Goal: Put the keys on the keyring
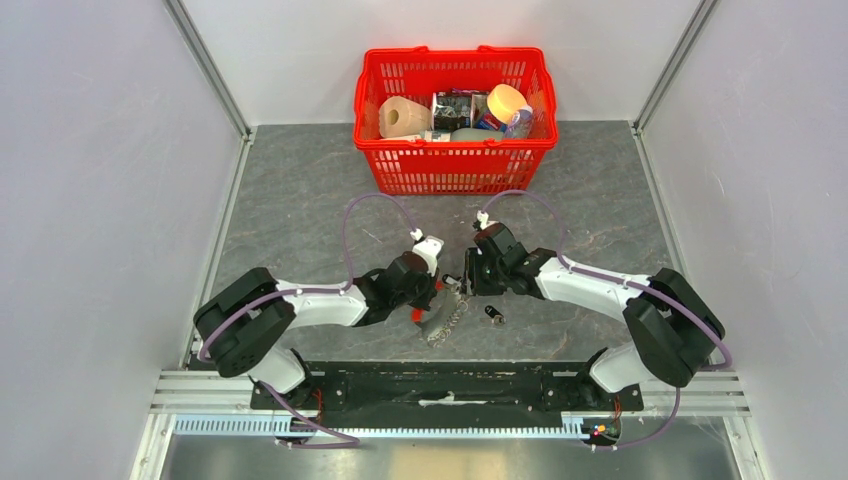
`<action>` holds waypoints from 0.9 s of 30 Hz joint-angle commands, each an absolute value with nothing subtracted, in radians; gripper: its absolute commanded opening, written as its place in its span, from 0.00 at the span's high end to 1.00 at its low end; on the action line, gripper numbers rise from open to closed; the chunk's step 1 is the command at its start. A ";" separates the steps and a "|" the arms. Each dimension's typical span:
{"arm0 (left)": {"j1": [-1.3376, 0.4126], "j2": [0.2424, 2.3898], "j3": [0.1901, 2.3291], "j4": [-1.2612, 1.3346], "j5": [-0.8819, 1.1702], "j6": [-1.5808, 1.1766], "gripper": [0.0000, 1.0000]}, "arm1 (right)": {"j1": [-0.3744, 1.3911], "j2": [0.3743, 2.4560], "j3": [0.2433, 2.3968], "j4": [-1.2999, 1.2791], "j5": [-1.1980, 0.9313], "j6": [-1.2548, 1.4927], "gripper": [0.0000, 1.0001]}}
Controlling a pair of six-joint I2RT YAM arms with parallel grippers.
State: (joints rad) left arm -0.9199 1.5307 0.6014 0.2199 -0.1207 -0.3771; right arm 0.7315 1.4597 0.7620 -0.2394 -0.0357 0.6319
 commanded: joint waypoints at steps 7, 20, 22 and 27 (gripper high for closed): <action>-0.914 1.495 0.569 0.179 -0.091 -0.397 0.98 | 0.734 1.466 0.755 -0.147 -0.057 0.577 0.50; -0.913 1.487 0.569 0.175 -0.076 -0.394 0.98 | 0.735 1.509 0.756 -0.100 -0.105 0.557 0.49; -0.914 1.486 0.568 0.175 -0.077 -0.394 0.98 | 0.734 1.511 0.754 -0.103 -0.111 0.558 0.49; -0.914 1.481 0.562 0.177 -0.077 -0.395 0.98 | 0.734 1.523 0.746 -0.113 -0.111 0.558 0.49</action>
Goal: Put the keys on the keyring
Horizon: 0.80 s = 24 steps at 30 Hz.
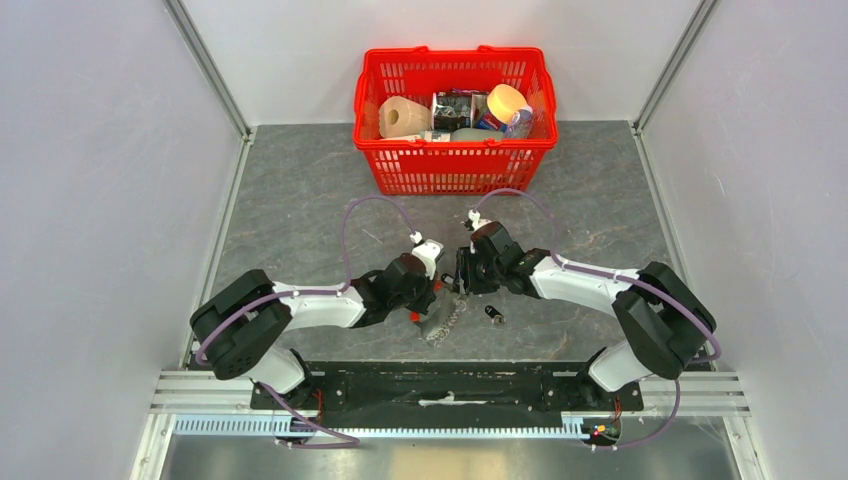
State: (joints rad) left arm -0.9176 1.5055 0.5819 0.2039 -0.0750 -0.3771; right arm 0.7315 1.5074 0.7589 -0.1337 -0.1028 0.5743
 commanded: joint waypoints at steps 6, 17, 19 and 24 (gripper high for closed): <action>-0.914 1.473 0.545 0.192 -0.075 -0.402 0.98 | 0.735 1.514 0.741 -0.091 -0.100 0.566 0.49; -0.914 1.465 0.545 0.193 -0.074 -0.400 0.98 | 0.736 1.559 0.736 -0.074 -0.125 0.567 0.52; -0.914 1.465 0.543 0.193 -0.074 -0.401 0.98 | 0.736 1.559 0.732 -0.067 -0.130 0.569 0.56; -0.914 1.462 0.537 0.194 -0.069 -0.406 0.98 | 0.736 1.533 0.721 -0.053 -0.142 0.569 0.64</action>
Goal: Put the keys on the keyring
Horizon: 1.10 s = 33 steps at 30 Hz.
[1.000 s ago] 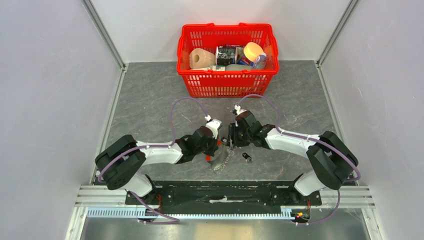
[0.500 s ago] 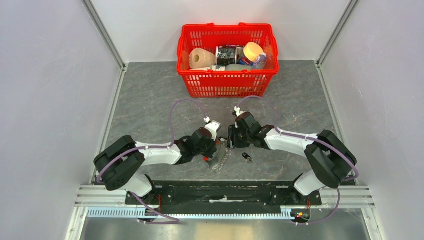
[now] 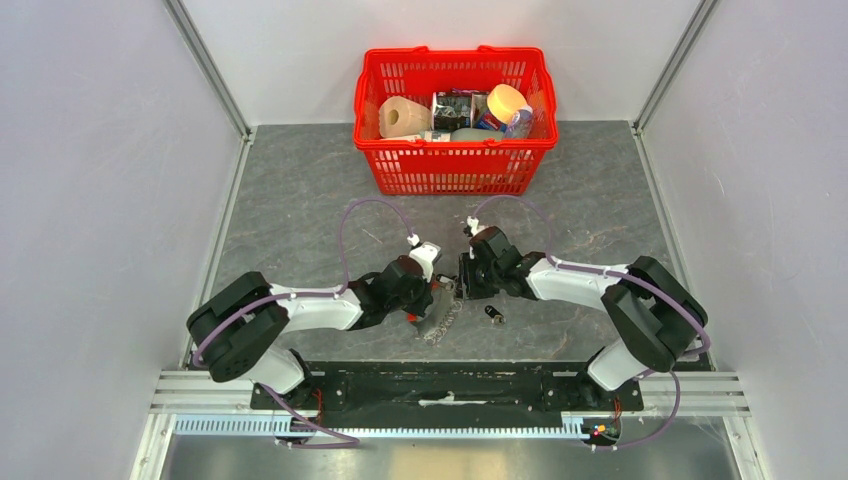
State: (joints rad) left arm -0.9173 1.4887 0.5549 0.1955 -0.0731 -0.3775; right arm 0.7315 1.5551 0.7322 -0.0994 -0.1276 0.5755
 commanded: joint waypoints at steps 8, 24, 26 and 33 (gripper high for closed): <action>-0.914 1.458 0.532 0.196 -0.069 -0.409 0.98 | 0.736 1.469 0.686 -0.034 -0.141 0.570 0.70; -0.914 1.443 0.530 0.195 -0.057 -0.414 0.98 | 0.736 1.474 0.687 -0.078 -0.108 0.562 0.76; -0.914 1.441 0.529 0.195 -0.058 -0.413 0.98 | 0.736 1.473 0.687 -0.091 -0.102 0.561 0.75; -0.915 1.439 0.528 0.195 -0.052 -0.416 0.98 | 0.737 1.462 0.672 -0.100 -0.091 0.573 0.72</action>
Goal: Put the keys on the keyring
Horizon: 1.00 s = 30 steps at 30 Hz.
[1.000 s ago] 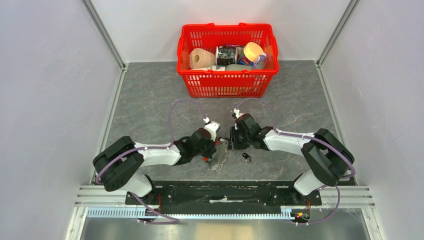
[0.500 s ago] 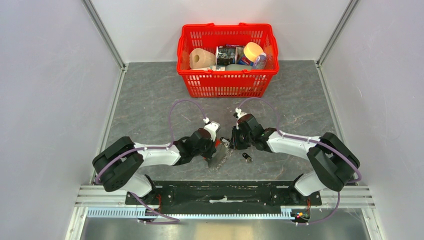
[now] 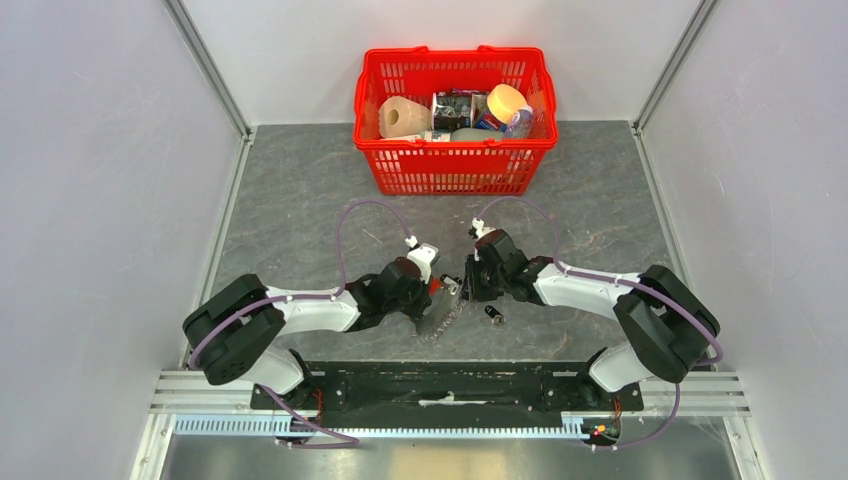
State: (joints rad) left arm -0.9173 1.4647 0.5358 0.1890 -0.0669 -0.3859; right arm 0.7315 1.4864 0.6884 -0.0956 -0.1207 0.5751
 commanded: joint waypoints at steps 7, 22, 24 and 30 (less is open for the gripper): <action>-0.914 1.430 0.529 0.188 -0.053 -0.414 0.98 | 0.737 1.461 0.670 -0.099 -0.097 0.580 0.73; -0.914 1.413 0.520 0.186 -0.056 -0.419 0.98 | 0.741 1.494 0.656 -0.041 -0.178 0.617 0.78; -0.914 1.411 0.519 0.186 -0.055 -0.419 0.98 | 0.744 1.492 0.655 -0.041 -0.177 0.617 0.80; -0.913 1.398 0.515 0.185 -0.056 -0.422 0.98 | 0.746 1.471 0.657 -0.061 -0.160 0.614 0.85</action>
State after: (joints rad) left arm -0.9173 1.4368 0.5224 0.1646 -0.0505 -0.3889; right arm 0.7399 1.4876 0.6594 -0.0753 -0.1638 0.6102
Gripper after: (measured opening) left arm 0.029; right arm 0.170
